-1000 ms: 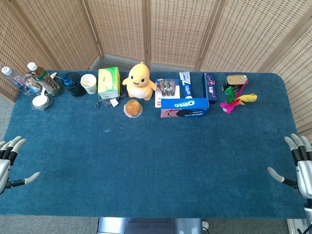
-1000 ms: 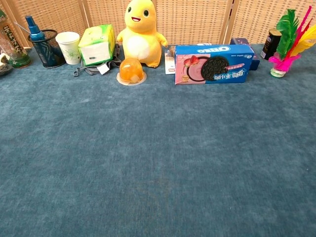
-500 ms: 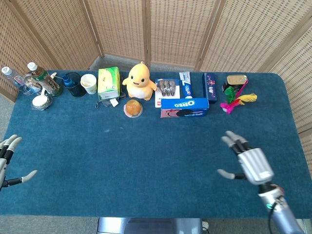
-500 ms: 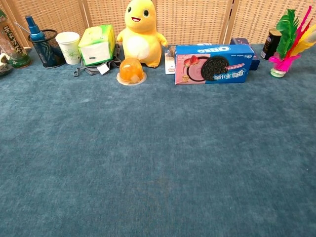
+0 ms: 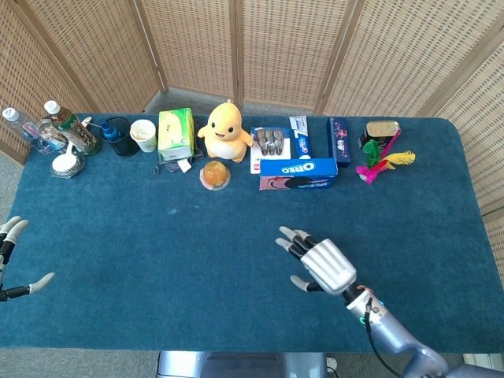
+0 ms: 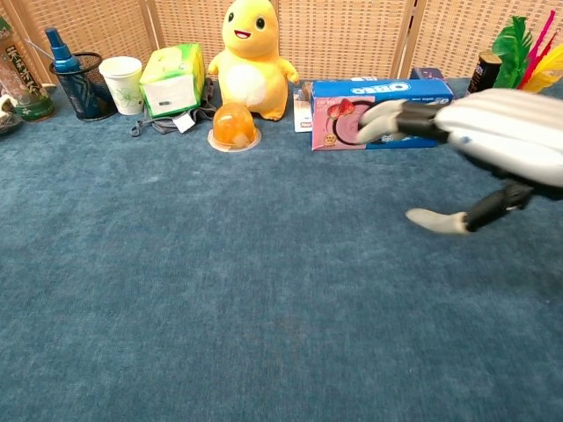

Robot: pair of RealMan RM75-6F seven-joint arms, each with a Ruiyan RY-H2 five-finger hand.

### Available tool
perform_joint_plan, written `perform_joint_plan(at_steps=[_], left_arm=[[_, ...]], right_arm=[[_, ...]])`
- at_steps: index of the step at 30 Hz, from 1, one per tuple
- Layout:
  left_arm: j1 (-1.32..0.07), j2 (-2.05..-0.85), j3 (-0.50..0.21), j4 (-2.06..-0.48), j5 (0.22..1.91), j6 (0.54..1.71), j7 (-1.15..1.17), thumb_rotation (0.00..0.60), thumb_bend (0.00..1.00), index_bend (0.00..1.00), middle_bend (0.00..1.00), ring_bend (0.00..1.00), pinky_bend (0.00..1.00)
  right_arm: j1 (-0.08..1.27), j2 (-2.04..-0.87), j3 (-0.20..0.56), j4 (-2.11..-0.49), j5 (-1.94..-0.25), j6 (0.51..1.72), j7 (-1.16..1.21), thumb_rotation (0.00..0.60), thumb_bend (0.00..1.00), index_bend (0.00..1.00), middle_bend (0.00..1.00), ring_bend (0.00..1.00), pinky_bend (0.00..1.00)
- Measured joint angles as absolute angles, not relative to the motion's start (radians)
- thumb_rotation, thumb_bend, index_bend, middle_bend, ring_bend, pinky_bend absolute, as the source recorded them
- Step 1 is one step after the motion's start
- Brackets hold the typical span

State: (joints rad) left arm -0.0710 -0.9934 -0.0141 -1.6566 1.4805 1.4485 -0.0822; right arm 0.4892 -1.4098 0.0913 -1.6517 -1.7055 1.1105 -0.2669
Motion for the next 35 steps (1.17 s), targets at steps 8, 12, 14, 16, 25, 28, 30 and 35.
perform_joint_plan(at_steps=[8,12,14,16,25,28,30,35], left_arm=[[-0.068,-0.986,-0.017,-1.657,1.475,1.451,-0.097,0.262,0.0,0.0,0.0,0.0,0.04],[-0.068,-0.983,-0.019,-1.657,1.471,1.449,-0.102,0.265,0.0,0.0,0.0,0.0,0.04],[-0.068,-0.983,-0.019,-1.657,1.47,1.446,-0.104,0.261,0.0,0.0,0.0,0.0,0.04],[-0.069,-0.983,-0.019,-1.658,1.468,1.444,-0.102,0.258,0.0,0.0,0.0,0.0,0.04],[-0.07,-0.981,-0.02,-1.662,1.465,1.439,-0.101,0.262,0.0,0.0,0.0,0.0,0.04],[-0.069,-0.98,-0.02,-1.662,1.466,1.44,-0.102,0.262,0.0,0.0,0.0,0.0,0.04],[-0.068,-0.979,-0.019,-1.663,1.467,1.44,-0.103,0.262,0.0,0.0,0.0,0.0,0.04],[-0.068,-0.977,-0.02,-1.663,1.465,1.44,-0.106,0.261,0.0,0.0,0.0,0.0,0.04]], right_arm=[[0.547,-1.448,0.095,-1.649,-1.697,1.071,-0.279,0.547,0.44,0.14,0.0,0.2,0.8],[0.561,-1.45,0.094,-1.656,-1.712,1.08,-0.273,0.549,0.44,0.14,0.0,0.21,0.8],[0.569,-1.451,0.095,-1.657,-1.715,1.084,-0.276,0.547,0.44,0.14,0.0,0.21,0.8],[0.575,-1.453,0.098,-1.659,-1.713,1.085,-0.28,0.546,0.44,0.14,0.0,0.21,0.8],[0.588,-1.458,0.093,-1.651,-1.751,1.135,-0.269,0.55,0.44,0.1,0.0,0.2,0.77],[0.591,-1.458,0.084,-1.644,-1.758,1.146,-0.258,0.552,0.44,0.09,0.0,0.2,0.76],[0.592,-1.456,0.08,-1.647,-1.757,1.146,-0.261,0.552,0.43,0.09,0.0,0.2,0.76],[0.597,-1.454,0.073,-1.657,-1.764,1.152,-0.266,0.557,0.43,0.09,0.0,0.2,0.76]])
